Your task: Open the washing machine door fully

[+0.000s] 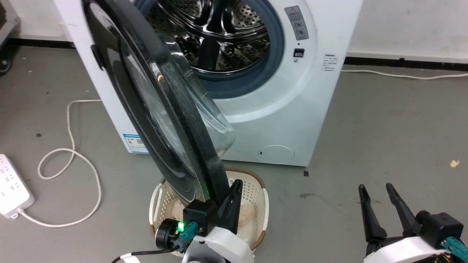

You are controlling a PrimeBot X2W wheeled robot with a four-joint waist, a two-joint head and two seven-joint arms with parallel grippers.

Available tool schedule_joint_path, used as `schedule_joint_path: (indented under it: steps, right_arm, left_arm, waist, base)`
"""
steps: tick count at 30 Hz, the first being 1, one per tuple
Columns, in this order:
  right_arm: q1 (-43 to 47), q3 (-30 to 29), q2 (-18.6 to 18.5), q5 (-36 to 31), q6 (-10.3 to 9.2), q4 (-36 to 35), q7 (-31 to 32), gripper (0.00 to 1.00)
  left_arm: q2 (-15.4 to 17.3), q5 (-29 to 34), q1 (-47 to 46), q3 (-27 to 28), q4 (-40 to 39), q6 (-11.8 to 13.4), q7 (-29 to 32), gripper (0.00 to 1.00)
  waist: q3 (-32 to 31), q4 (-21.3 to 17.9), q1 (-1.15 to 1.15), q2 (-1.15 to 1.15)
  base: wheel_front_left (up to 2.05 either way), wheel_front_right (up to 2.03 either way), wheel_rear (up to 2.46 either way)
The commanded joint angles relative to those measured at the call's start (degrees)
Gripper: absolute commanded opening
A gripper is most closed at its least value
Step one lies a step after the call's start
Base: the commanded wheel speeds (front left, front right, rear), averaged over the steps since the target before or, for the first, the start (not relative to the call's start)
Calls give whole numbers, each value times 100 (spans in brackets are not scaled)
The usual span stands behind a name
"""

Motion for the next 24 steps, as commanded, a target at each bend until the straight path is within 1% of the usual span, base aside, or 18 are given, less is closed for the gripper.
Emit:
schedule_joint_path:
  steps: [1, 5, 9, 11, 12, 14, 15, 16, 17, 18, 19, 21, 22, 24]
  right_arm:
    - [-26, 23, 17, 39, 3, 26, -32, 100]
    - [5, 19, 17, 53, 3, 21, -27, 100]
    - [66, 22, 17, 74, 3, 30, -17, 100]
    - [112, 41, 17, 90, 3, 48, -20, 100]
    - [156, 44, 17, 116, 3, 70, -36, 100]
    - [184, 42, 17, 144, 3, 92, -55, 100]
    - [184, 42, 17, 144, 3, 92, -55, 100]
    - [192, 66, 17, 169, 3, 114, -68, 100]
    - [192, 66, 17, 169, 3, 114, -68, 100]
    - [190, 103, 17, 195, 3, 130, -71, 100]
    - [190, 103, 17, 195, 3, 130, -71, 100]
    - [177, 175, 17, 196, 3, 141, -73, 100]
    - [177, 175, 17, 196, 3, 141, -73, 100]
    - [156, 225, 17, 186, 3, 143, -62, 100]
  left_arm:
    - [22, -37, -48, 56, 126, 8, -95, 0]
    - [74, -89, -10, 96, 231, -20, -173, 0]
    - [183, -100, 102, 79, 202, -52, -186, 0]
    - [241, -93, 168, 61, 142, -56, -179, 0]
    - [298, -90, 244, 38, 68, -56, -155, 0]
    - [343, -89, 328, 16, -27, -41, -122, 0]
    - [343, -89, 328, 16, -27, -41, -122, 0]
    - [396, -90, 413, 16, -123, -9, -92, 0]
    - [396, -90, 413, 16, -123, -9, -92, 0]
    - [445, -111, 487, 48, -220, 35, -65, 0]
    - [445, -111, 487, 48, -220, 35, -65, 0]
    - [556, -170, 559, 184, -340, 115, -38, 0]
    - [556, -170, 559, 184, -340, 115, -38, 0]
    - [666, -214, 571, 318, -397, 163, -20, 0]
  waist:
    - [-38, 95, 0, 0]
    - [-92, 301, 0, 0]
    - [-149, 597, 0, 0]
    - [-191, 789, 0, 0]
    - [-230, 993, 0, 0]
    - [-258, 1210, 0, 0]
    - [-258, 1210, 0, 0]
    - [-280, 1417, 0, 0]
    - [-280, 1417, 0, 0]
    - [-285, 1610, 0, 0]
    - [-285, 1610, 0, 0]
    - [-268, 1840, 0, 0]
    - [-268, 1840, 0, 0]
    - [-237, 1932, 0, 0]
  base:
    - [0, 0, 0]
    - [0, 0, 0]
    - [0, 0, 0]
    - [0, 0, 0]
    - [0, 0, 0]
    - [0, 0, 0]
    - [0, 0, 0]
    - [0, 0, 0]
    - [0, 0, 0]
    - [0, 0, 0]
    - [0, 0, 0]
    - [0, 0, 0]
    - [0, 0, 0]
    - [0, 0, 0]
